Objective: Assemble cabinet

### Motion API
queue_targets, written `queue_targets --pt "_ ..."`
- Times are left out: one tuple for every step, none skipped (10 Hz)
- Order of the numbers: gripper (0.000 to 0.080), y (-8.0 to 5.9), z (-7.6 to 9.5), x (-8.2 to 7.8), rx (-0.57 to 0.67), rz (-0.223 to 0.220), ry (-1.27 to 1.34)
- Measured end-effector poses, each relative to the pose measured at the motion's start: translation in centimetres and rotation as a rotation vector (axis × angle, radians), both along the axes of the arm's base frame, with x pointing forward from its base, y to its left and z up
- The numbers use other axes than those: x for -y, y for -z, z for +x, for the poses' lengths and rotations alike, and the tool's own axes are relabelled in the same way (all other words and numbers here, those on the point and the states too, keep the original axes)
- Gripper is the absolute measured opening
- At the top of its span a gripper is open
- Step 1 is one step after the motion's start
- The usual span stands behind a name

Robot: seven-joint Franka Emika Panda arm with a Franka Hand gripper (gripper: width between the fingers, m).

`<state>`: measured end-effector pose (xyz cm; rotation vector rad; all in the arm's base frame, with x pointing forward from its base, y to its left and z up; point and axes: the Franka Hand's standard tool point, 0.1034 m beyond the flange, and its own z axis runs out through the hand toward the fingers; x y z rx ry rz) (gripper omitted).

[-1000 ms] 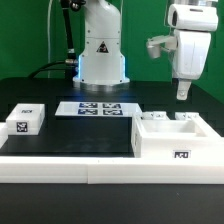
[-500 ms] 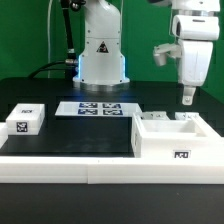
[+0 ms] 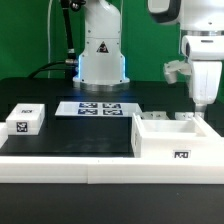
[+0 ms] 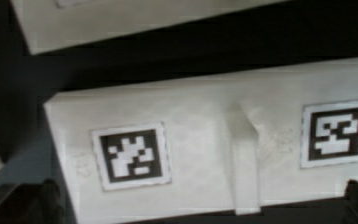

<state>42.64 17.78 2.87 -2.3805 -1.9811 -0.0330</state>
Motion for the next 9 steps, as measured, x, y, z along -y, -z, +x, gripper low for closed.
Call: queue_targets --pt "0.0797 0.54 -0.21 0.12 -0.005 0.003 0.002" --pt "0.0797 0.76 -0.43 0.27 -0.01 0.002 0.004" --pt "0.0797 0.88 -0.65 0.32 -0.014 0.001 0.004" --pt "0.0786 0.96 -0.75 0.35 -0.016 0.0 0.004" --pt "0.0786 1.08 -0.83 0.36 -0.018 0.001 0.004" --pt "0.0571 1.16 -0.87 0.45 -0.02 0.0 0.005" --pt "0.0436 1.23 -0.88 0.57 -0.021 0.0 0.008" --pt "0.0436 1.27 -0.9 0.62 -0.023 -0.001 0.009" --pt "0.0235 1.29 -0.93 0.62 -0.023 -0.001 0.009"
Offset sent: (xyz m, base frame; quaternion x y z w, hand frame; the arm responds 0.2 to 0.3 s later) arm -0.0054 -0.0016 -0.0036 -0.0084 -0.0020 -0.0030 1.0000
